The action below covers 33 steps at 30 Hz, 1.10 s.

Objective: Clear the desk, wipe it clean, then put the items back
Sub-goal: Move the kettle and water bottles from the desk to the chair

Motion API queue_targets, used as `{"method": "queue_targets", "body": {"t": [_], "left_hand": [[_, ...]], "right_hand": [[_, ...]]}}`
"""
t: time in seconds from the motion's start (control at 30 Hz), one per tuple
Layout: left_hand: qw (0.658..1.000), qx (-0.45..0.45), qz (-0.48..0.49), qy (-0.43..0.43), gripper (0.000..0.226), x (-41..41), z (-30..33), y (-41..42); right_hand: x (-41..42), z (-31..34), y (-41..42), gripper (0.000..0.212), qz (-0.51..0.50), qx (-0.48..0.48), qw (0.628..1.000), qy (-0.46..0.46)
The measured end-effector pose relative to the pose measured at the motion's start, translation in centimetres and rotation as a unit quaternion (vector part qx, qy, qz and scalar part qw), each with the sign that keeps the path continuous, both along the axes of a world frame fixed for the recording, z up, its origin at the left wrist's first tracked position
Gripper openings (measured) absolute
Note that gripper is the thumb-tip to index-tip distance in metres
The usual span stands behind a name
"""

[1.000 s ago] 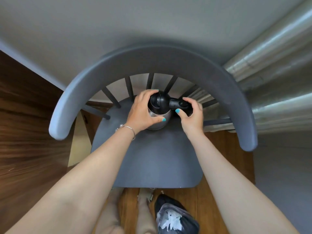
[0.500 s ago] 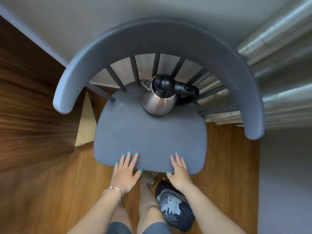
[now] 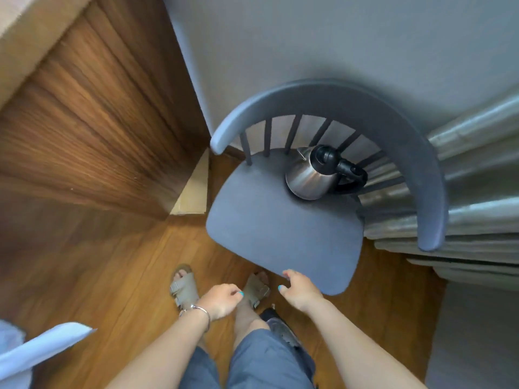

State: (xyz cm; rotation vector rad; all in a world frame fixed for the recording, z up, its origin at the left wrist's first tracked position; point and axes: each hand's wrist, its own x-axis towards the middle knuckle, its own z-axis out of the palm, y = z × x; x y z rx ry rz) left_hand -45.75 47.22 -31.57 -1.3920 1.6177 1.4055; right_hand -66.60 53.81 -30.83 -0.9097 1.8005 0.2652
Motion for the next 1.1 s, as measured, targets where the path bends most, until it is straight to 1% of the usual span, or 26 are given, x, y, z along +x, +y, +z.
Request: {"method": "queue_targets", "body": {"t": [0.07,0.17,0.2,0.27,0.37,0.5,0.63,0.73,0.9,1.03,1.1], "left_hand": [[1.0,-0.013,0.012,-0.011,0.024,1.9,1.3,0.2],[0.995,-0.03,0.092,-0.015,0.016,5.5,3.2,0.8],[0.992,-0.038,0.121,-0.011,0.019,6.8,3.7,1.1],[0.985,-0.062,0.164,-0.001,0.032,9.8,4.8,1.7],[0.982,-0.097,0.164,0.001,0.042,14.8,7.0,2.2],[0.976,-0.119,0.183,-0.014,0.037,22.6,10.5,1.8],[0.963,-0.166,0.21,-0.028,0.034,30.8,14.5,0.6],[0.946,-0.216,0.242,-0.016,0.042,35.5,17.6,-1.6],[0.908,-0.324,0.265,0.035,0.046,39.2,25.1,-7.6],[0.872,-0.409,0.252,0.09,0.051,39.8,31.3,-12.9],[0.855,-0.44,0.243,0.122,0.054,39.5,33.9,-15.5]], "right_hand": [[1.9,1.2,-0.8,0.048,0.024,-0.003,1.0,0.0],[5.6,3.4,-1.8,0.046,0.105,-0.014,0.994,-0.001],[7.1,4.2,-2.1,0.046,0.139,-0.023,0.99,-0.005],[10.3,6.1,-3.0,0.046,0.189,-0.045,0.981,-0.007],[15.4,8.7,-4.0,0.047,0.227,-0.068,0.971,0.002],[22.6,11.8,-5.1,0.044,0.213,-0.096,0.972,-0.007],[29.8,14.7,-6.8,0.041,0.232,-0.13,0.964,-0.027],[34.3,17.9,-8.9,0.038,0.228,-0.191,0.954,-0.037],[38.3,24.9,-13.2,0.033,0.217,-0.306,0.925,-0.066],[38.4,31.2,-17.3,0.026,0.198,-0.398,0.892,-0.085],[37.8,33.9,-19.5,0.023,0.166,-0.439,0.878,-0.092]]}}
